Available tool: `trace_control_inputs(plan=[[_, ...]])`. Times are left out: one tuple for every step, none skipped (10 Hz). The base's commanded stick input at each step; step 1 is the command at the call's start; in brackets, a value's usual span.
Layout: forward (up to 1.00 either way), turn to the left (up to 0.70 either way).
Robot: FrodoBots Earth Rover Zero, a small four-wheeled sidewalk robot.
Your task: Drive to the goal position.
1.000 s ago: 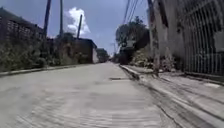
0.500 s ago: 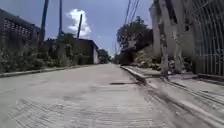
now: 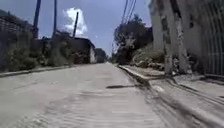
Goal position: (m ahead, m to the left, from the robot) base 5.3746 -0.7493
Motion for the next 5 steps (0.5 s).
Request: trace_control_inputs(plan=[[1.0, 0.0], [1.0, -0.02], [1.0, -0.03], [1.0, -0.04], [1.0, -0.02]])
